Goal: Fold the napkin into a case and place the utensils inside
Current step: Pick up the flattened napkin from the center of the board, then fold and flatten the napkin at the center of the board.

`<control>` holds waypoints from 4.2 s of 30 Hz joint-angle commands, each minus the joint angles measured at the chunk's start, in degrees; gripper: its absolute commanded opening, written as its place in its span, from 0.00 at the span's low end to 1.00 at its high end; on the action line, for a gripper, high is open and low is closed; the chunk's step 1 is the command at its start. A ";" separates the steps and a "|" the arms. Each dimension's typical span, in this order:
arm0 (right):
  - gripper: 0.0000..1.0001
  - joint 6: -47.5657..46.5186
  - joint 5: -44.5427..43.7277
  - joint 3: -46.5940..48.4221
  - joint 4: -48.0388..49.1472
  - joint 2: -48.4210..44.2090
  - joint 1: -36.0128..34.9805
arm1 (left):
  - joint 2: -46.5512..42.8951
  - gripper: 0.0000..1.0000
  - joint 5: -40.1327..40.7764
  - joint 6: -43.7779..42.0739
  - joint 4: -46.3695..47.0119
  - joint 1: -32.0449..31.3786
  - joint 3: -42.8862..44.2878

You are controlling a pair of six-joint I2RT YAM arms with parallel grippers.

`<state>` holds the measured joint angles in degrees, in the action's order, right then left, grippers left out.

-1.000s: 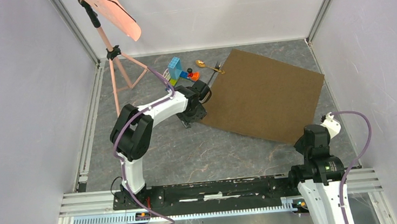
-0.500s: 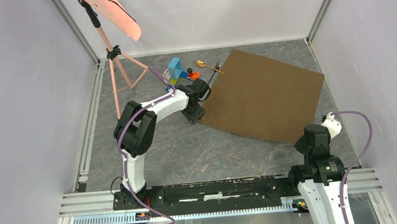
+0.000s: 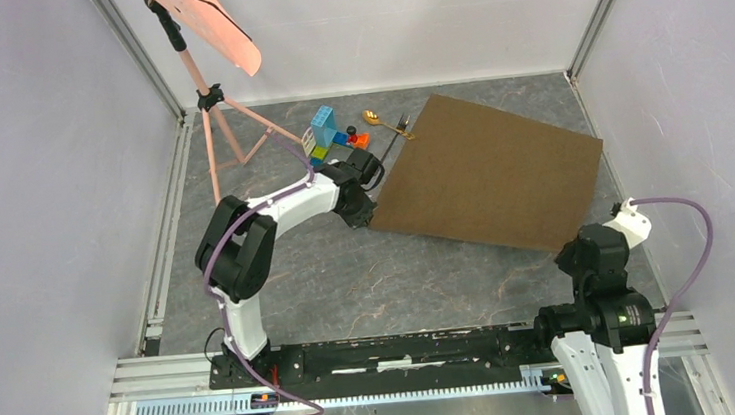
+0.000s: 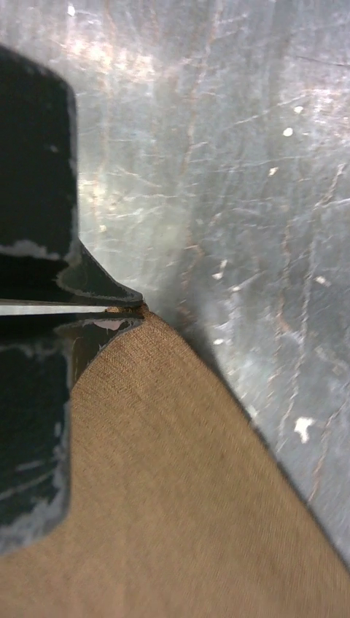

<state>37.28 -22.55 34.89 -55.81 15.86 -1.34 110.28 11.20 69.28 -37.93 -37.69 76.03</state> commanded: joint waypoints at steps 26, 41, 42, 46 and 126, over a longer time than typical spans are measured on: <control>0.00 -18.43 30.88 38.00 27.32 0.35 0.75 | -49.14 0.02 4.80 -18.91 -0.10 -2.25 22.69; 0.00 -15.26 2.81 24.51 35.02 19.23 0.99 | -22.81 0.02 15.68 -23.84 6.89 0.39 33.56; 0.00 -16.09 2.21 22.57 37.38 20.59 0.97 | -19.45 0.02 15.26 -24.22 6.81 0.86 34.62; 0.00 -20.28 -1.82 17.12 46.78 27.59 1.02 | -10.00 0.02 11.94 -25.50 11.05 2.64 36.29; 0.00 -4.65 6.99 -15.33 20.13 20.51 3.37 | -3.18 0.02 -5.22 -25.70 -4.15 4.56 -2.68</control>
<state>31.73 -15.05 21.17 -38.65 36.12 1.93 106.43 4.43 45.10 -40.10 -33.04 71.94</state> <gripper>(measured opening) 0.018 0.043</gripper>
